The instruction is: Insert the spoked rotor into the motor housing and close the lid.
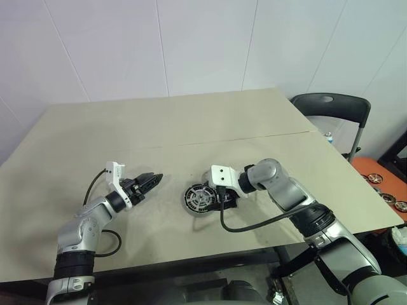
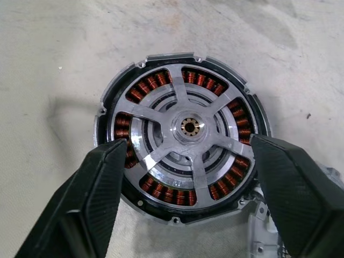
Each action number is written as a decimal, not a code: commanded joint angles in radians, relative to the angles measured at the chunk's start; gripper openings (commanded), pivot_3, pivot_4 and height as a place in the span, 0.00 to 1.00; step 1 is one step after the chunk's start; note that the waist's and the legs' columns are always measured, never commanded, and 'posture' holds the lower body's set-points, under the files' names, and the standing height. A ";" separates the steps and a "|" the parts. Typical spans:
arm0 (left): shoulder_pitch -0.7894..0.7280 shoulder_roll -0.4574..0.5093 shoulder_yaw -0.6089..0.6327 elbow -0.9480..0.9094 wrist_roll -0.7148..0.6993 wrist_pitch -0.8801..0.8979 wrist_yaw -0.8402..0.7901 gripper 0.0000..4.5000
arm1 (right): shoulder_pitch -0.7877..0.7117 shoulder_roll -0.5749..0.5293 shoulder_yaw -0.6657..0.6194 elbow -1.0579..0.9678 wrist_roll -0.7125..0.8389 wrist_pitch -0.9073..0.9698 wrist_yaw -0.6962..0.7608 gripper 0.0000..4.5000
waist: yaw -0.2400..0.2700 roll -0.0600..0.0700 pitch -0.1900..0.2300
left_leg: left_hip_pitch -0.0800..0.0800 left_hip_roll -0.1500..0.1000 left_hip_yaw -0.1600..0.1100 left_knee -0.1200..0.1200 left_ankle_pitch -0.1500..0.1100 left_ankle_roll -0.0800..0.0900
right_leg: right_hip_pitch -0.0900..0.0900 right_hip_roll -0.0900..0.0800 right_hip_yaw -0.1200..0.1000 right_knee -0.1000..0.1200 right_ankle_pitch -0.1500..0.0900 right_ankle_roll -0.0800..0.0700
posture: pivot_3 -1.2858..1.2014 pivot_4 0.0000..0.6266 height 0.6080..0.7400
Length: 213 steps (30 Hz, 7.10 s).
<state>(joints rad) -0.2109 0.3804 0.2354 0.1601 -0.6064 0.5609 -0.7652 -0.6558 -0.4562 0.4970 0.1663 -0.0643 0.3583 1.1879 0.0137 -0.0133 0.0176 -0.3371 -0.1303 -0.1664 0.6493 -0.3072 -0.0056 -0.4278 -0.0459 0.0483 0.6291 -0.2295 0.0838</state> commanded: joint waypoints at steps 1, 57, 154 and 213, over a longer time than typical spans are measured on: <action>-0.016 0.002 0.000 -0.017 0.003 -0.018 -0.001 0.61 | -0.021 0.014 -0.039 -0.027 0.047 -0.001 0.015 0.81 | 0.000 0.000 0.000 | 0.000 0.000 0.000 0.000 0.000 0.000 | 0.000 0.000 0.000 0.000 0.000 0.000 | 0.52 0.00 1.00; 0.085 0.117 -0.240 -0.234 0.096 -0.054 -0.219 0.61 | 0.209 0.089 -0.505 0.117 0.548 0.475 -0.204 0.19 | 0.000 0.006 0.005 | 0.001 0.004 0.005 0.000 -0.004 0.001 | 0.001 0.001 0.000 -0.002 0.000 -0.001 | 0.52 0.00 1.00; 0.044 0.086 -0.237 -0.108 0.180 -0.154 -0.144 0.61 | 0.193 -0.026 -0.335 0.000 0.431 0.279 -0.094 0.54 | 0.001 0.009 0.009 | 0.017 0.007 0.008 -0.001 -0.009 0.004 | 0.018 0.002 0.000 -0.010 -0.001 0.001 | 0.52 0.00 1.00; 0.061 0.082 -0.222 -0.097 0.189 -0.170 -0.095 0.61 | 0.081 0.349 -0.584 0.262 0.627 0.494 -0.370 0.01 | -0.023 0.012 0.008 | 0.013 0.006 0.008 -0.003 -0.009 0.004 | 0.012 0.002 0.001 -0.009 0.000 0.000 | 0.52 0.00 1.00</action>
<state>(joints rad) -0.1371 0.4519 -0.0135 0.0768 -0.4211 0.4080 -0.8632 -0.5727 -0.0969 -0.0883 0.4810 0.5296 0.8540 0.7656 -0.0096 -0.0010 0.0260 -0.3246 -0.1244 -0.1583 0.6460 -0.3159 -0.0013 -0.4159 -0.0442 0.0489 0.6196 -0.2296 0.0843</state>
